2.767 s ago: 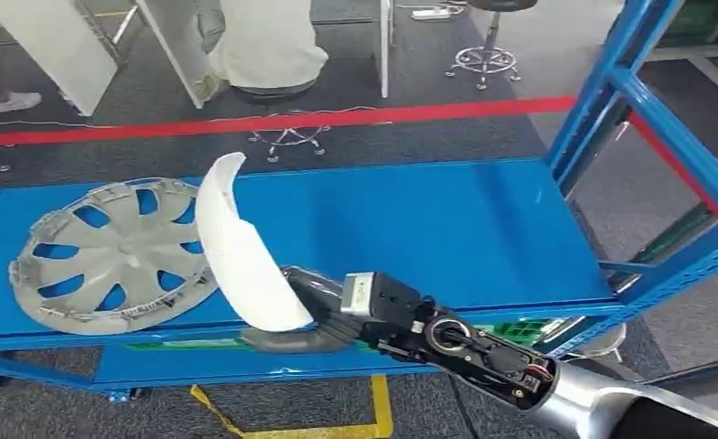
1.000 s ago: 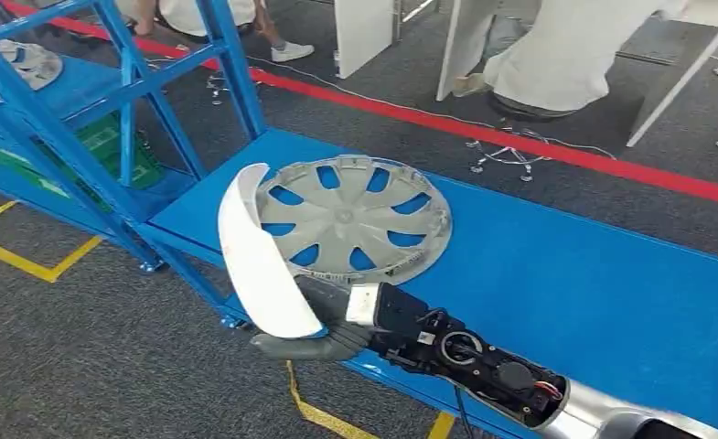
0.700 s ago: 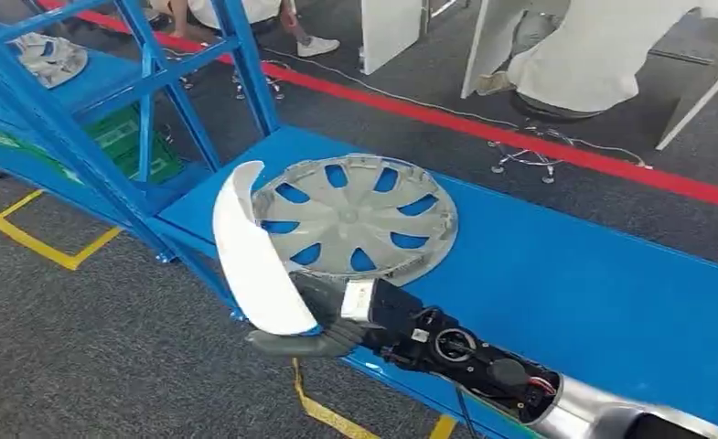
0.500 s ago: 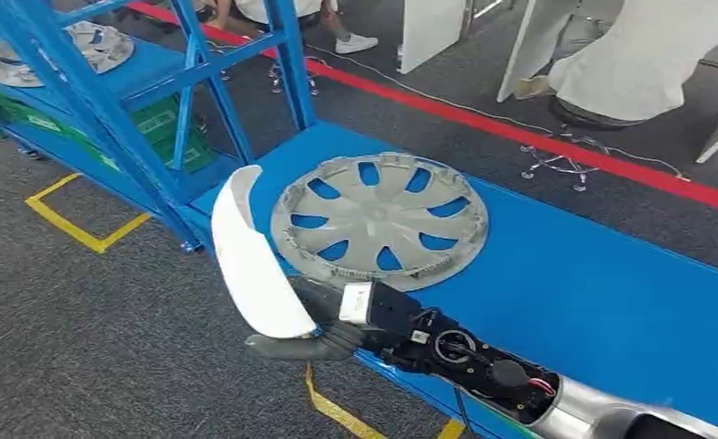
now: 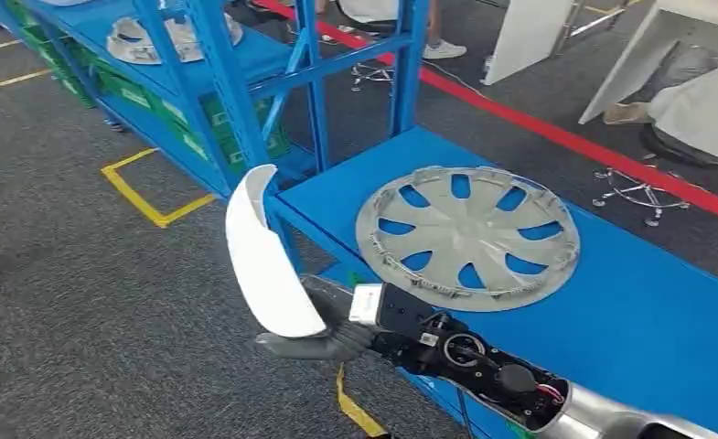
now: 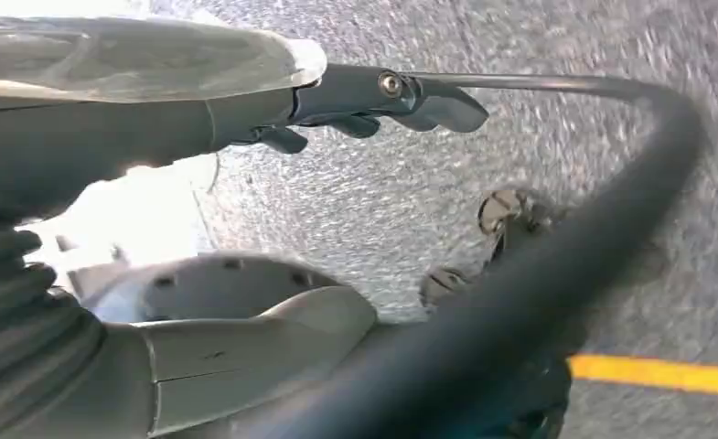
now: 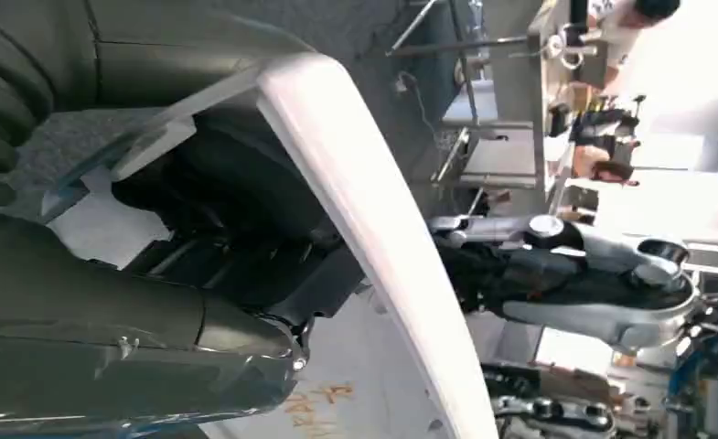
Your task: Take the parts from the cabinet and place them on the table.
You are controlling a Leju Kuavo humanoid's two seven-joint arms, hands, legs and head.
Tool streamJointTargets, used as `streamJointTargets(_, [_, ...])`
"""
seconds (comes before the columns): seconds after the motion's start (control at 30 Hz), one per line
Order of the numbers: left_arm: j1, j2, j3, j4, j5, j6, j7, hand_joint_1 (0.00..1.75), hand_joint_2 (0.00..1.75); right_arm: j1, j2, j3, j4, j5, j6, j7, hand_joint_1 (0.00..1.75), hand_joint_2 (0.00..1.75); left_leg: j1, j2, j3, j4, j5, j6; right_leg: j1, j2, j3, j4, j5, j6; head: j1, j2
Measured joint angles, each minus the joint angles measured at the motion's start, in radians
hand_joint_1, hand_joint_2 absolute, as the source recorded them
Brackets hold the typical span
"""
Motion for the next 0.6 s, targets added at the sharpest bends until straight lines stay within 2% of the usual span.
streamJointTargets(0.03, [0.0,0.004,0.0,0.0,0.0,0.0,0.0,0.0,1.75,0.0,0.0,-0.001,0.0,0.0,0.0,0.0,1.71,1.75,0.0,-0.015,0.004,0.001,-0.004,-0.003,-0.001,0.034,0.047,-0.113,0.06,-0.005,0.004,0.0])
streamJointTargets(0.07, [0.001,0.005,0.0,0.0,0.0,0.001,0.0,0.0,1.75,0.001,0.0,-0.001,0.0,0.0,0.0,0.0,1.71,1.75,0.003,-0.022,0.0,0.001,-0.005,-0.005,-0.005,0.086,0.06,-0.141,0.053,-0.007,0.005,0.0])
streamJointTargets(0.1, [-0.006,0.013,0.0,0.0,0.004,0.006,0.0,0.0,1.75,0.002,0.0,-0.001,-0.002,0.0,0.0,0.001,1.71,1.75,0.002,-0.039,-0.01,0.008,-0.003,-0.013,-0.01,0.1,0.062,-0.166,0.049,-0.002,-0.006,0.0])
streamJointTargets(0.13, [-0.007,0.015,0.0,0.0,0.009,0.011,0.0,0.0,1.75,0.002,0.0,-0.001,-0.002,0.002,0.0,0.002,1.71,1.75,0.006,-0.047,-0.018,0.007,0.002,-0.019,-0.006,0.091,0.067,-0.162,0.05,-0.003,-0.002,0.0])
streamJointTargets(0.17, [-0.002,0.023,0.0,0.0,0.014,0.012,0.0,0.0,1.75,0.003,0.0,-0.001,-0.003,0.003,0.0,0.003,1.71,1.75,0.011,-0.065,-0.022,0.004,0.008,-0.03,-0.002,0.081,0.067,-0.16,0.053,-0.007,-0.001,0.0])
streamJointTargets(0.2, [0.0,0.026,0.0,0.001,0.015,0.013,0.0,0.0,1.75,0.002,0.0,-0.001,-0.004,0.003,0.0,0.003,1.71,1.75,0.01,-0.077,-0.023,0.001,0.009,-0.036,-0.003,0.07,0.071,-0.166,0.055,-0.011,0.0,0.0])
streamJointTargets(0.23, [0.003,0.036,0.0,0.002,0.015,0.013,0.0,0.0,1.75,0.001,0.002,-0.001,-0.008,0.003,0.0,0.003,1.71,1.75,0.01,-0.054,-0.022,0.009,0.0,-0.038,-0.012,0.05,0.081,-0.18,0.06,-0.018,-0.002,0.0])
streamJointTargets(0.27, [0.003,0.034,-0.001,0.002,0.017,0.013,0.0,0.0,1.75,0.0,0.002,-0.002,-0.008,0.003,0.0,0.003,1.71,1.75,0.003,0.022,-0.039,0.045,-0.02,-0.041,-0.01,0.038,0.087,-0.185,0.061,-0.023,-0.01,0.0])
streamJointTargets(0.3, [0.0,0.036,-0.001,0.002,0.017,0.013,0.0,0.0,1.75,-0.001,0.002,-0.002,-0.011,0.003,0.0,0.002,1.71,1.75,0.004,0.063,-0.076,0.111,-0.053,-0.045,-0.006,0.022,0.087,-0.185,0.061,-0.028,-0.02,0.0])
streamJointTargets(0.33, [-0.003,0.038,-0.001,0.002,0.017,0.013,0.0,0.0,1.75,0.001,0.002,-0.002,-0.012,0.004,0.0,0.003,1.71,1.75,0.007,0.079,-0.123,0.197,-0.09,-0.049,-0.003,0.007,0.087,-0.185,0.06,-0.029,-0.022,0.0])
streamJointTargets(0.37, [-0.005,0.039,-0.001,0.002,0.017,0.013,0.0,0.0,1.75,0.003,0.002,-0.002,-0.012,0.005,0.0,0.004,1.71,1.75,0.011,0.082,-0.168,0.278,-0.121,-0.052,-0.002,-0.01,0.086,-0.185,0.058,-0.032,-0.021,0.0])
streamJointTargets(0.4, [-0.004,0.04,-0.001,0.002,0.02,0.021,0.0,0.0,1.75,0.005,0.002,-0.002,-0.012,0.006,0.0,0.005,1.71,1.75,0.014,0.082,-0.212,0.353,-0.14,-0.057,-0.001,-0.03,0.085,-0.185,0.057,-0.033,-0.022,0.0])
streamJointTargets(0.43, [-0.003,0.041,-0.001,0.002,0.025,0.026,0.0,0.0,1.75,0.005,0.002,-0.002,-0.012,0.006,0.0,0.005,1.71,1.75,0.016,0.082,-0.218,0.358,-0.129,-0.058,-0.001,-0.041,0.086,-0.185,0.056,-0.033,-0.022,0.0])
streamJointTargets(0.47, [0.0,0.048,0.0,0.002,0.035,0.034,0.001,0.0,1.75,0.005,0.002,-0.003,-0.013,0.007,0.002,0.007,1.71,1.75,0.017,0.084,-0.193,0.306,-0.091,-0.06,-0.002,-0.055,0.087,-0.185,0.054,-0.031,-0.023,0.0])
streamJointTargets(0.5, [0.001,0.052,0.0,0.002,0.038,0.036,0.002,0.0,1.75,0.006,0.002,-0.003,-0.013,0.007,0.002,0.009,1.71,1.75,0.017,0.088,-0.156,0.237,-0.055,-0.06,-0.002,-0.064,0.088,-0.185,0.052,-0.03,-0.022,0.0])
streamJointTargets(0.53, [0.0,0.061,0.0,0.002,0.045,0.042,0.005,0.0,1.75,0.005,0.002,-0.003,-0.014,0.007,0.002,0.01,1.71,1.75,0.017,0.108,-0.084,0.108,-0.004,-0.058,-0.002,-0.077,0.092,-0.185,0.049,-0.025,-0.022,0.0])
streamJointTargets(0.57, [-0.002,0.065,0.002,0.002,0.05,0.044,0.005,0.0,1.75,0.005,0.002,-0.003,-0.015,0.007,0.003,0.01,1.71,1.75,0.015,0.144,-0.041,0.038,0.016,-0.055,0.0,-0.082,0.096,-0.185,0.047,-0.022,-0.023,0.0])
streamJointTargets(0.6, [-0.007,0.072,0.003,0.002,0.054,0.045,0.008,0.0,1.75,0.005,0.002,-0.004,-0.016,0.007,0.005,0.011,1.71,1.75,0.007,0.17,-0.025,0.009,0.01,-0.049,0.01,-0.094,0.096,-0.184,0.041,-0.013,-0.026,0.0])
